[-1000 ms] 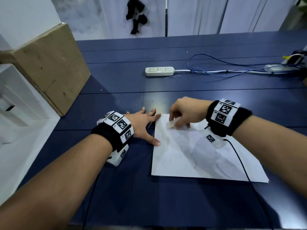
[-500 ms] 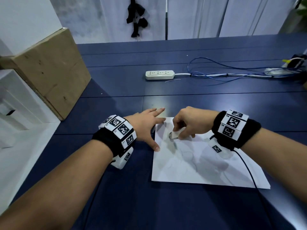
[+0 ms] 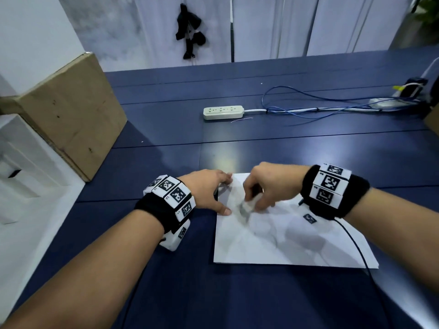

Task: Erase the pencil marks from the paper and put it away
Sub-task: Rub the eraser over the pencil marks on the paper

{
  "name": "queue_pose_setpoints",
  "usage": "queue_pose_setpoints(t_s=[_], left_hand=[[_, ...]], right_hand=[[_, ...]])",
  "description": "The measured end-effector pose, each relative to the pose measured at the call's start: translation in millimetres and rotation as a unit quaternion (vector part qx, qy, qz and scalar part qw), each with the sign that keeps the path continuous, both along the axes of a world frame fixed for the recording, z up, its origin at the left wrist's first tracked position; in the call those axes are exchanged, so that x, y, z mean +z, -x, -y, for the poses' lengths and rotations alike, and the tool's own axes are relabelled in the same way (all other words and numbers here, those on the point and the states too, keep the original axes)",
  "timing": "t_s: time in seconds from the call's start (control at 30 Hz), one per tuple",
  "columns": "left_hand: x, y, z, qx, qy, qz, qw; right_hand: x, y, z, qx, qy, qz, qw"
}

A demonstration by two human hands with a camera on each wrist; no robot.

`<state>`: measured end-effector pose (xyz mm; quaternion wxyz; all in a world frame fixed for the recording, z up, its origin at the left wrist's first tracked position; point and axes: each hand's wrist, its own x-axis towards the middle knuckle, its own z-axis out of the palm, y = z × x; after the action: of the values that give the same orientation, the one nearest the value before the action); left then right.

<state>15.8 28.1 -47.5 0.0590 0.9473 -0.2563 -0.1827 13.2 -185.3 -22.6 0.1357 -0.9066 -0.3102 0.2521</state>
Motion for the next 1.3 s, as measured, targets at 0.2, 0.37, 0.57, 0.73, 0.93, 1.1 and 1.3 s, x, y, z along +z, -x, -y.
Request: queue_pose_setpoints(t_s=[0.2,0.37,0.57,0.73,0.93,1.1,1.3], left_hand=[[4,2,2,0.001,-0.006,-0.001,1.0],[4,1,2,0.002,0.001,-0.001,1.0],[1,0,1,-0.002,0.009,0.0,1.0],[1,-1,2,-0.001,0.004,0.003,1.0],[0,0,1,-0.001,0.009,-0.002,1.0],[1,-1,3,0.004,-0.009,0.001,1.0],[1,0,3,0.003,-0.001,-0.003,1.0]], right_hand=[[5,-26,-7,-0.06,0.011,0.091,0.994],[-1,-15,-5,-0.024,0.002,0.091,0.996],[3,-19,-7,-0.006,0.002,0.064,0.998],[-1,-30,-6,-0.064,-0.007,0.12,0.991],[1,-9,-5,0.006,-0.001,0.012,1.0],[-1,-38,-8,-0.085,-0.014,0.12,0.989],[-1,-3,-2,0.02,0.005,-0.023,1.0]])
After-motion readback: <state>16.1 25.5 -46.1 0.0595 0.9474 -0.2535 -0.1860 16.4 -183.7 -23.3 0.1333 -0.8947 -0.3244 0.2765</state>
